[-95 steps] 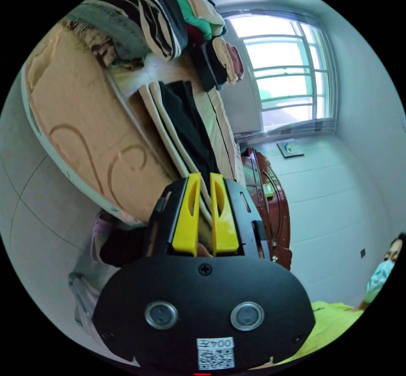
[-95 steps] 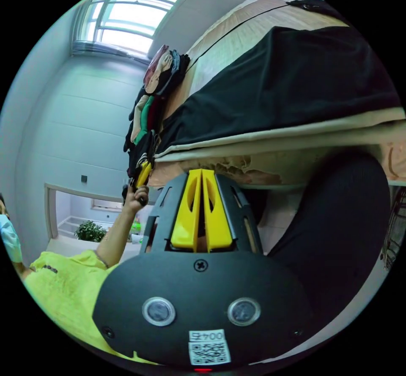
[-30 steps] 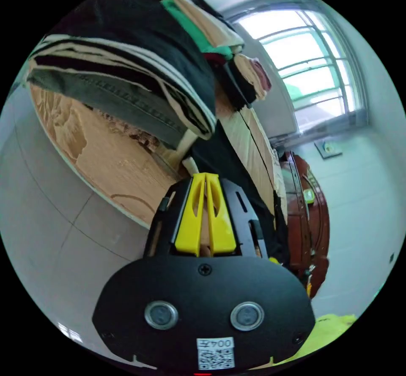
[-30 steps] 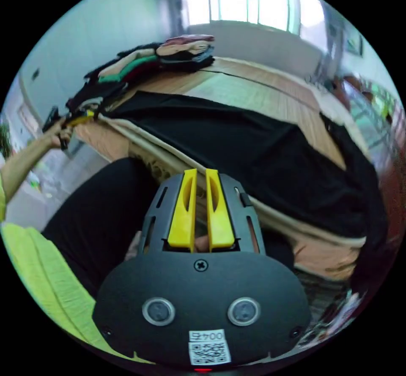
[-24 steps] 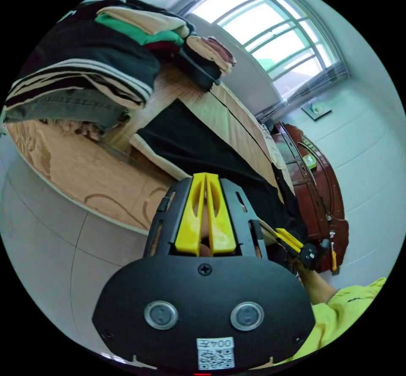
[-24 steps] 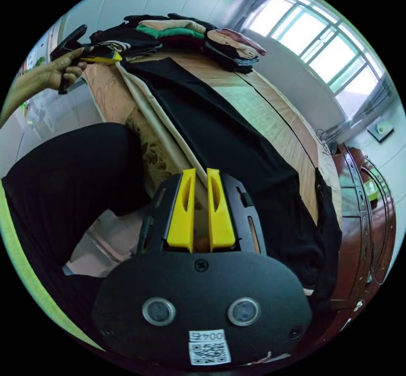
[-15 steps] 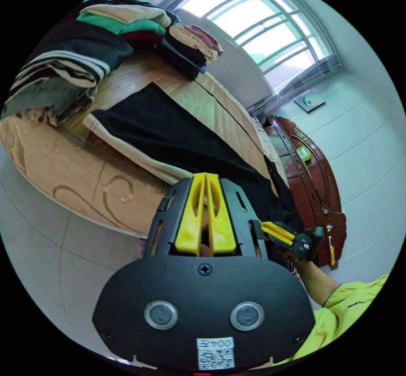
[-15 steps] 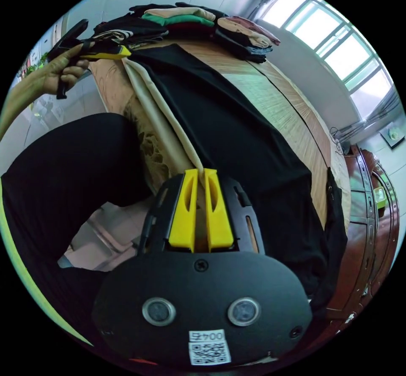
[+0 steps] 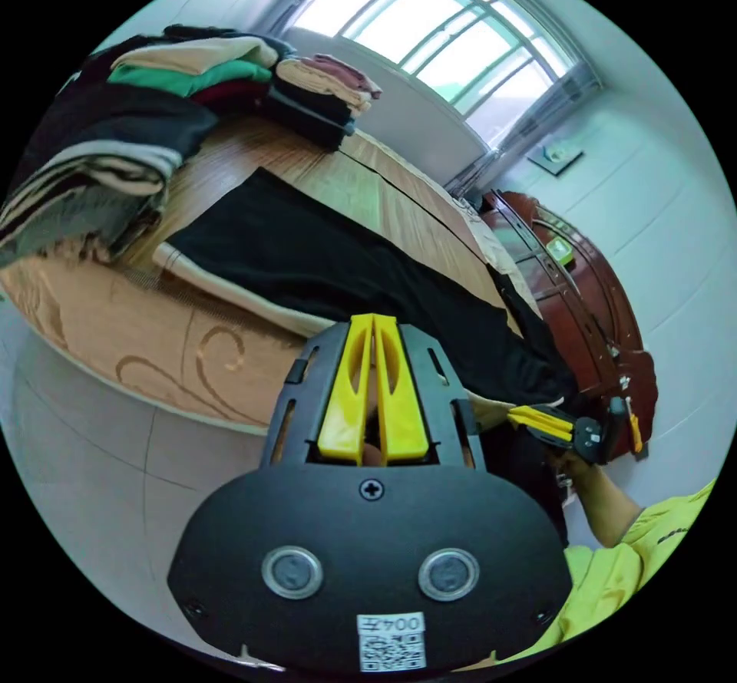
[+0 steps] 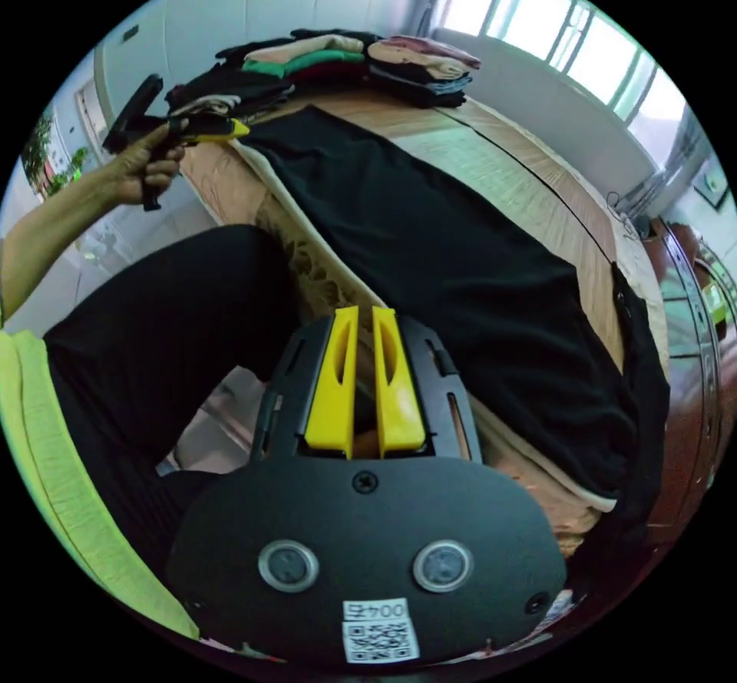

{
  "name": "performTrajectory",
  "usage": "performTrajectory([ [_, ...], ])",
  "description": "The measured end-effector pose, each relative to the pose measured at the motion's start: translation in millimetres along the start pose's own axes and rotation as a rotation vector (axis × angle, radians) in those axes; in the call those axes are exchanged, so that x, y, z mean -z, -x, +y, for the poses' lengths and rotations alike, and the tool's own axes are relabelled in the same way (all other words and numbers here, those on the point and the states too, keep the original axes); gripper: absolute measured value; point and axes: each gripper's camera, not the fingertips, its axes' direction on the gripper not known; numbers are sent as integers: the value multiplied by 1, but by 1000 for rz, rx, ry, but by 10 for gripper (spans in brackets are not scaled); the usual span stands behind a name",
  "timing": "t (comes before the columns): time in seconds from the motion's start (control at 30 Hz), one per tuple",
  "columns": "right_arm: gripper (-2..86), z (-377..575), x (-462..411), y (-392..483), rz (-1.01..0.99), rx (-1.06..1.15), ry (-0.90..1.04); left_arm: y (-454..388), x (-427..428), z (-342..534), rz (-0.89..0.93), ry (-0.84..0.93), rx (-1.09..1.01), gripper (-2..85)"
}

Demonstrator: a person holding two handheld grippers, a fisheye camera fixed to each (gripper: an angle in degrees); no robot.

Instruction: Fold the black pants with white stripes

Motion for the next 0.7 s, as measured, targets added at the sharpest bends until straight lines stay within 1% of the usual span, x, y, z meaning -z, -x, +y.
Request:
performTrajectory([
  [0.03, 48, 3, 2, -6, -5, -24, -12, -6, -12, -7, -14, 8, -45, 2],
  [0.1, 49, 18, 4, -37, -18, -187, -52, -12, -34, -18, -43, 14, -116, 2],
  [0.13, 48, 23, 1, -47, -32, -246, -44, -10, -52, -23, -88, 30, -152, 2],
  [0.17, 45, 32, -9, -67, -76, -343, 3, 2, -76, -27, -154, 94, -150, 2],
  [0.2, 42, 44, -21, -82, -109, -399, 69, 12, -89, -28, -190, 142, -136, 2],
  [0.23, 41, 50, -25, -89, -112, -427, 93, 38, -111, -26, -242, 237, -84, 2],
  [0.27, 40, 65, -22, -102, -120, -480, 89, 61, -109, -21, -175, 191, -41, 2],
  [0.33, 40, 94, -2, -123, -150, -555, -11, 88, -95, -15, -126, 132, 37, 2],
  [0.37, 39, 118, 11, -139, -142, -622, -76, 93, -83, -11, -119, 63, 20, 2],
  [0.43, 36, 161, 26, -167, -97, -752, -149, 96, -71, -4, -105, -18, -9, 1],
  [0.47, 37, 194, 32, -187, -73, -855, -191, 98, -70, 0, -79, -36, -24, 1],
  [0.57, 53, 285, 44, -239, -3, -1121, -286, 99, -80, 12, -29, -48, -59, 1],
  [0.63, 75, 340, 53, -268, 5, -1238, -353, 94, -96, 18, -50, -37, -101, 1],
  [0.67, 83, 376, 59, -288, -10, -1310, -416, 91, -110, 21, -70, -17, -131, 1],
  [0.7, 95, 413, 62, -309, -69, -1379, -490, 90, -119, 21, -77, -3, -142, 1],
])
